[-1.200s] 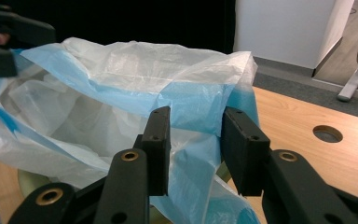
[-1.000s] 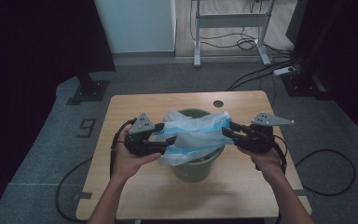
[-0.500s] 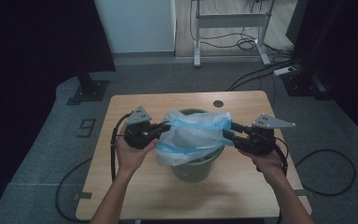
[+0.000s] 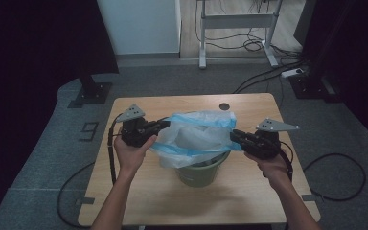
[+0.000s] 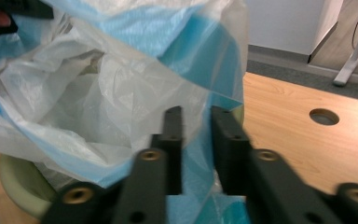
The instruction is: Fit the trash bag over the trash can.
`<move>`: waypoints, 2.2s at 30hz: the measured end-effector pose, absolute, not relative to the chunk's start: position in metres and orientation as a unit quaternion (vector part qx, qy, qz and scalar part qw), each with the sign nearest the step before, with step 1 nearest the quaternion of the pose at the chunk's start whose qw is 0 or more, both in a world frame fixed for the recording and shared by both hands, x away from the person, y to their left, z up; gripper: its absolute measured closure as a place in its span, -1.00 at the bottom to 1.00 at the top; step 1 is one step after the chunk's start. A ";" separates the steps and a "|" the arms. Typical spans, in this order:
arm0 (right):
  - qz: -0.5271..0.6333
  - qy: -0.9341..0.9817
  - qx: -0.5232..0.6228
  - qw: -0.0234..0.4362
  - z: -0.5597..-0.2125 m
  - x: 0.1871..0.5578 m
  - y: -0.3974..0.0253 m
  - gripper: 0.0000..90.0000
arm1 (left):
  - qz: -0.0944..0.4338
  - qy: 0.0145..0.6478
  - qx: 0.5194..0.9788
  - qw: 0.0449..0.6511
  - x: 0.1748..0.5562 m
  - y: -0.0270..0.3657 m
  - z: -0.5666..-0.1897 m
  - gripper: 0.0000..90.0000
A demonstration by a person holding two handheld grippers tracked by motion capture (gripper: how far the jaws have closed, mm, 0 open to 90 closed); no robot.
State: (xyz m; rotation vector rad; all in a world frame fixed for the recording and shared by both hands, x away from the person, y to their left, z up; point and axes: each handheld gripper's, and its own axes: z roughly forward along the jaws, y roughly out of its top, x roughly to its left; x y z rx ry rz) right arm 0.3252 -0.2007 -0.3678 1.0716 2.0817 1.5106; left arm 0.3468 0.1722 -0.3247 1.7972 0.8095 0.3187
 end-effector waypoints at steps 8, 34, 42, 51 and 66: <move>0.530 0.734 0.371 0.208 -0.364 0.331 -0.200 0.98 | 0.143 0.351 0.752 0.540 0.351 0.182 -0.330 1.00; 0.480 0.729 0.439 0.213 -0.391 0.406 -0.226 0.98 | 0.099 0.408 0.752 0.509 0.392 0.211 -0.376 1.00; 0.495 0.723 0.434 0.209 -0.394 0.403 -0.226 0.98 | 0.101 0.407 0.754 0.506 0.385 0.216 -0.379 1.00; 0.499 0.722 0.433 0.207 -0.396 0.398 -0.230 0.98 | 0.100 0.412 0.756 0.499 0.382 0.217 -0.385 1.00; 0.479 0.741 0.434 0.182 -0.420 0.402 -0.221 0.97 | 0.083 0.421 0.759 0.489 0.384 0.217 -0.396 1.00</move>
